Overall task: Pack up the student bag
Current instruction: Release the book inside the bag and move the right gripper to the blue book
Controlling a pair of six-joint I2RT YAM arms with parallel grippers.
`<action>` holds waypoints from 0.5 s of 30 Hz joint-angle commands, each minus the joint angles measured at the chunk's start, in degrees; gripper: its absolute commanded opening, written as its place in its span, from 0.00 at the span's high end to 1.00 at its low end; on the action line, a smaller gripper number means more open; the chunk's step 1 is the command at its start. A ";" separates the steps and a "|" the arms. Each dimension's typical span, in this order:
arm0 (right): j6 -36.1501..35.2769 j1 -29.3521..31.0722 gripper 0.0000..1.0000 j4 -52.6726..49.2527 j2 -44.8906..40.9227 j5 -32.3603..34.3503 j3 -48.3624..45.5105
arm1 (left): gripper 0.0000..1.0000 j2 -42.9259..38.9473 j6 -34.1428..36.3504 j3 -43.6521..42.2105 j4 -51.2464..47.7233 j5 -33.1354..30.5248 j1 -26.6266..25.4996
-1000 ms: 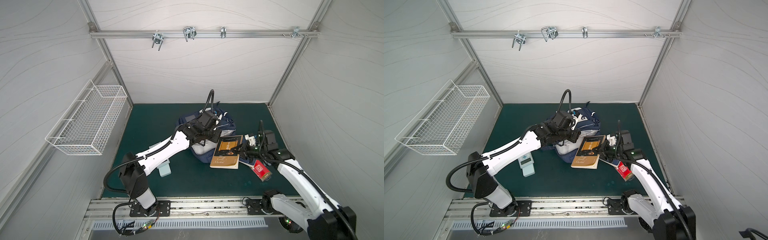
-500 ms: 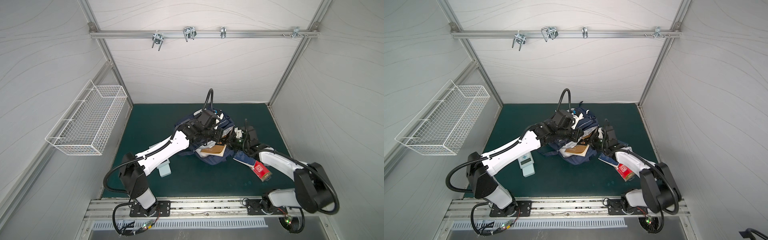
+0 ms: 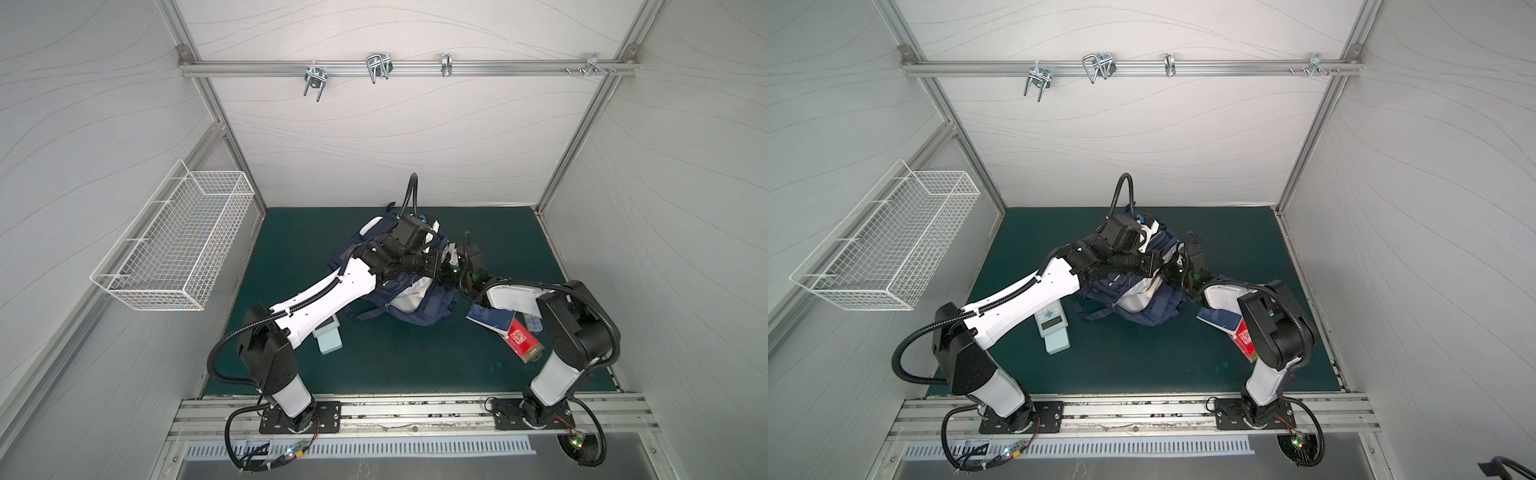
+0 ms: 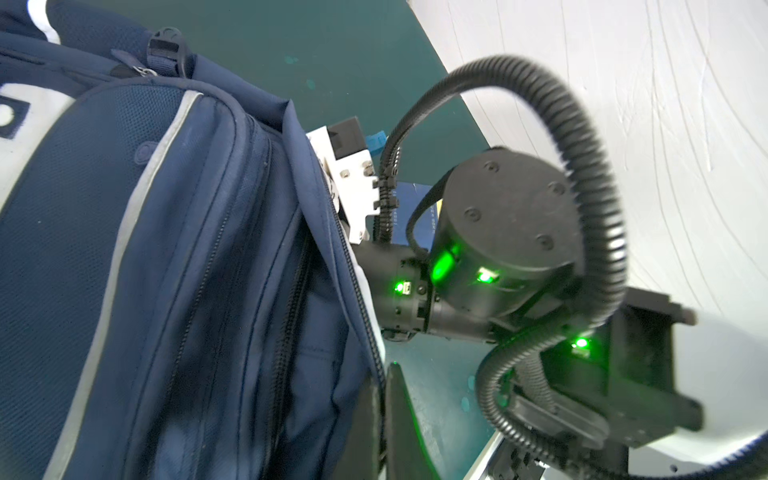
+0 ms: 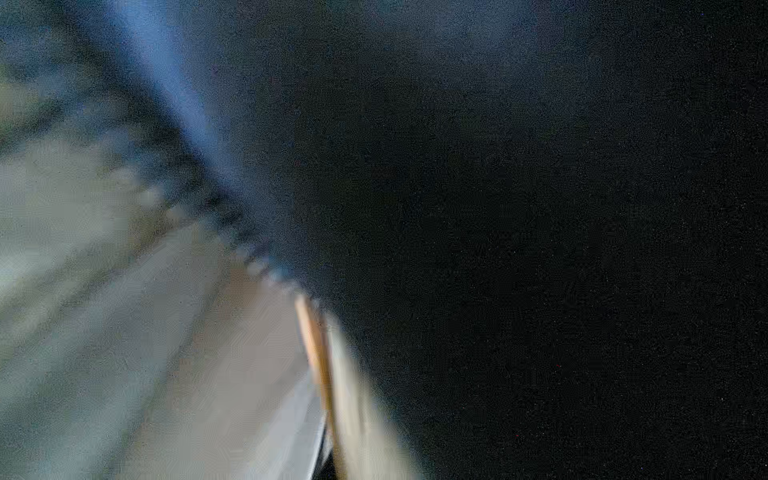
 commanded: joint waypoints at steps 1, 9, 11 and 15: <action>1.66 0.50 0.65 4.26 2.97 -3.06 2.42 | 1.00 -1.26 -5.17 0.84 13.63 9.47 1.25; -14.22 -3.34 0.30 -44.20 -13.83 10.75 3.89 | 1.00 -1.12 -4.69 -3.69 14.47 10.47 4.11; -17.82 -5.91 0.30 -53.90 -18.25 13.24 4.96 | 1.00 -0.81 -4.66 -4.70 14.54 10.89 4.13; -24.38 -11.84 0.28 -68.30 -27.52 16.28 4.57 | 1.00 0.67 -4.95 -6.65 14.85 12.56 3.73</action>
